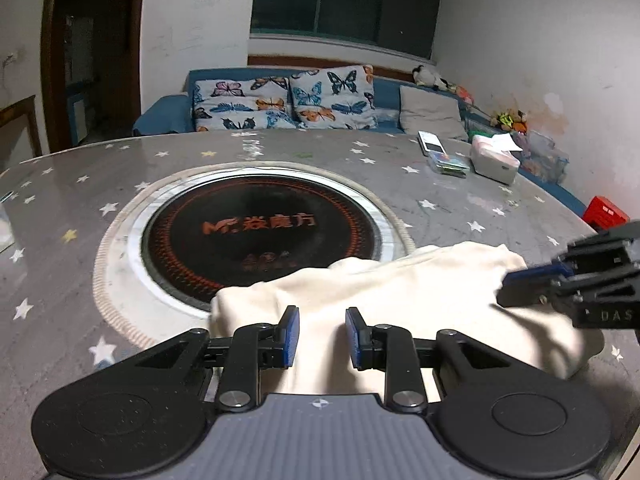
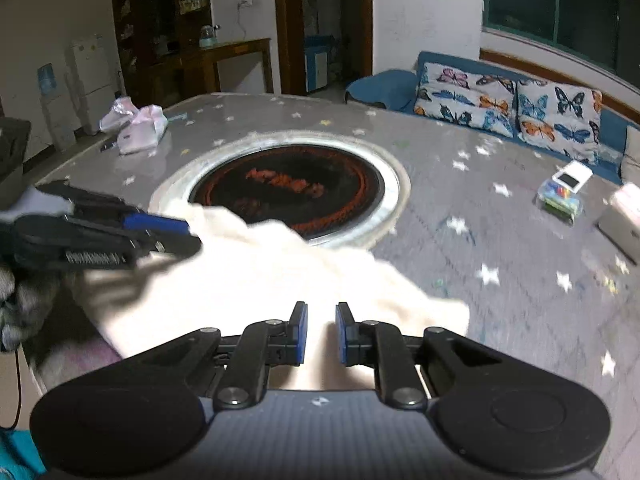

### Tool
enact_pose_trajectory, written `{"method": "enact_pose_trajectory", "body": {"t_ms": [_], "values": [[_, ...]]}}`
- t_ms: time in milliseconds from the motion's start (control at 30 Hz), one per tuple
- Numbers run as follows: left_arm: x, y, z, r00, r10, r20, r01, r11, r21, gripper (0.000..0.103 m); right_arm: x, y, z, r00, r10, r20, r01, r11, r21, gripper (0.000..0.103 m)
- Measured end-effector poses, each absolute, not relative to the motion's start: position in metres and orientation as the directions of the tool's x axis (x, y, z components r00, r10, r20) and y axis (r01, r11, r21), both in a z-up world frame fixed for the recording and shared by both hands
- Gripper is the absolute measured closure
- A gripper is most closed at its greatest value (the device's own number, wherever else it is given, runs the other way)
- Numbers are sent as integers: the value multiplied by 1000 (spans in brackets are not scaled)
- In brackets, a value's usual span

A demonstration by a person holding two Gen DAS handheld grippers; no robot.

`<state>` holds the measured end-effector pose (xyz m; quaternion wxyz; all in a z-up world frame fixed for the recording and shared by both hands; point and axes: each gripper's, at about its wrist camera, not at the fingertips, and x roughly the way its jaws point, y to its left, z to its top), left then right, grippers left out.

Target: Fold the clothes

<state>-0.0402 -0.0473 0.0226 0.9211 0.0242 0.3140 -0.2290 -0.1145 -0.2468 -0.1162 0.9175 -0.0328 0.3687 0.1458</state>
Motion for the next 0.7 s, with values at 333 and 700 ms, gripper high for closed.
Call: {"method": "enact_pose_trajectory", "body": {"t_ms": [333,700], "values": [[-37,-33,21,722,-354,-595,390,918,-73,74,-122,-270,-122,701,191,-688,-217,975,50,86],[-48,-37,30,727,-361,-584,403,913,-61,75,-110,-282,-119,703,159,-693,-189,981,34,86]]}}
